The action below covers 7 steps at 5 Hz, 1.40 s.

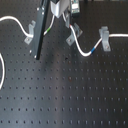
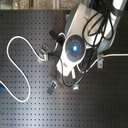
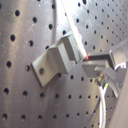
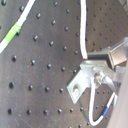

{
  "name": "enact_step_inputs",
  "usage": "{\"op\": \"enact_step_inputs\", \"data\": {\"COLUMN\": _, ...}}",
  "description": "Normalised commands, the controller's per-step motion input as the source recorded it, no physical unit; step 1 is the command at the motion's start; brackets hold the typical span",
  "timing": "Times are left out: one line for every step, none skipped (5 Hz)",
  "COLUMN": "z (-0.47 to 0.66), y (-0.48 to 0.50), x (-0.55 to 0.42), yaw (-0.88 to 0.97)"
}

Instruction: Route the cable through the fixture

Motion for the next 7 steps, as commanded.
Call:
{"op": "enact_step_inputs", "data": {"z": 0.0, "y": -0.006, "x": 0.009, "yaw": 0.0}}
{"op": "enact_step_inputs", "data": {"z": 0.0, "y": -0.339, "x": 0.119, "yaw": -0.03}}
{"op": "enact_step_inputs", "data": {"z": -0.31, "y": -0.37, "x": 0.051, "yaw": -0.05}}
{"op": "enact_step_inputs", "data": {"z": -0.37, "y": -0.316, "x": -0.099, "yaw": -0.08}}
{"op": "enact_step_inputs", "data": {"z": 0.0, "y": -0.191, "x": -0.131, "yaw": -0.33}}
{"op": "enact_step_inputs", "data": {"z": 0.2, "y": 0.012, "x": 0.011, "yaw": -0.35}}
{"op": "enact_step_inputs", "data": {"z": 0.09, "y": 0.05, "x": 0.026, "yaw": -0.39}}
